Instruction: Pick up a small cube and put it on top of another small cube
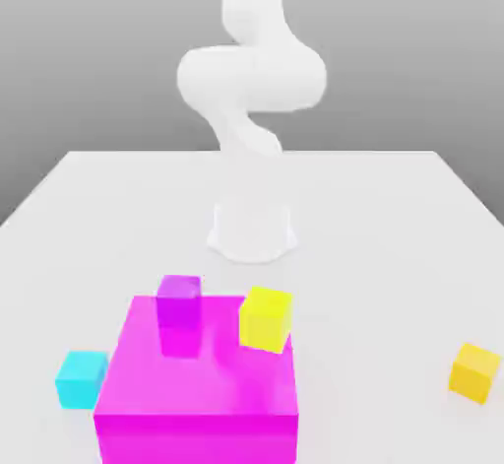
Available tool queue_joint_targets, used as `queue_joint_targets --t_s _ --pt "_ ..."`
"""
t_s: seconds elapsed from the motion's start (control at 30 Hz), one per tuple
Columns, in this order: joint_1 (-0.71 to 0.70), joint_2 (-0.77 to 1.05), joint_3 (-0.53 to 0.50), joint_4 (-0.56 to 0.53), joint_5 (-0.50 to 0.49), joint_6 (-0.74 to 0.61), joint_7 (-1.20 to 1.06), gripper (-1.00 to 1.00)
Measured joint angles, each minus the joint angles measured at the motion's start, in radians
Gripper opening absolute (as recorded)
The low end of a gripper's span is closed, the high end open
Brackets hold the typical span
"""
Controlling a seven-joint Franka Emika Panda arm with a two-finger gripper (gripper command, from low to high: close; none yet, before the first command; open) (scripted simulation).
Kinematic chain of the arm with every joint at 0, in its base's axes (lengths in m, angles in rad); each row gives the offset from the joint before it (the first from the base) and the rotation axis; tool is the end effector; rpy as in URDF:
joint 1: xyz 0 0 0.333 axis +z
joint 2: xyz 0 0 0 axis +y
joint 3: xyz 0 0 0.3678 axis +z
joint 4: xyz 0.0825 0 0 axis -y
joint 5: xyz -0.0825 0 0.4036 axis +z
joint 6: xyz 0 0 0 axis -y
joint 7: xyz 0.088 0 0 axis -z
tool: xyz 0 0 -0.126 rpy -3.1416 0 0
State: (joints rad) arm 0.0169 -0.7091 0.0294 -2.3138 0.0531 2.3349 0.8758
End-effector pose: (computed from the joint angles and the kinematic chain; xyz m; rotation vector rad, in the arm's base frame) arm 0.3783 0.0235 0.6993 -2.4149 1.0949 -0.8895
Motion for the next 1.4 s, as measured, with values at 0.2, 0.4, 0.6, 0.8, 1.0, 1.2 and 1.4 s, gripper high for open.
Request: queue_joint_targets --t_s 0.2,0.4,0.6,0.8,1.0,1.2,1.4 --pt "0.036 0.220 0.102 -0.033 0.101 0.083 0.208 0.00" --pt "0.064 0.433 0.230 -0.066 0.128 0.167 0.461 0.00" --pt "0.114 0.656 0.345 -0.102 0.041 0.260 0.794 0.00" --pt "0.259 0.885 0.312 -0.135 -0.156 0.346 1.207 0.00" --pt "0.403 1.104 0.192 -0.118 -0.315 0.474 1.435 0.00" --pt "0.422 1.139 0.171 -0.110 -0.332 0.505 1.449 -1.00" --pt "0.387 1.029 0.220 -0.136 -0.262 0.421 1.398 -1.00"
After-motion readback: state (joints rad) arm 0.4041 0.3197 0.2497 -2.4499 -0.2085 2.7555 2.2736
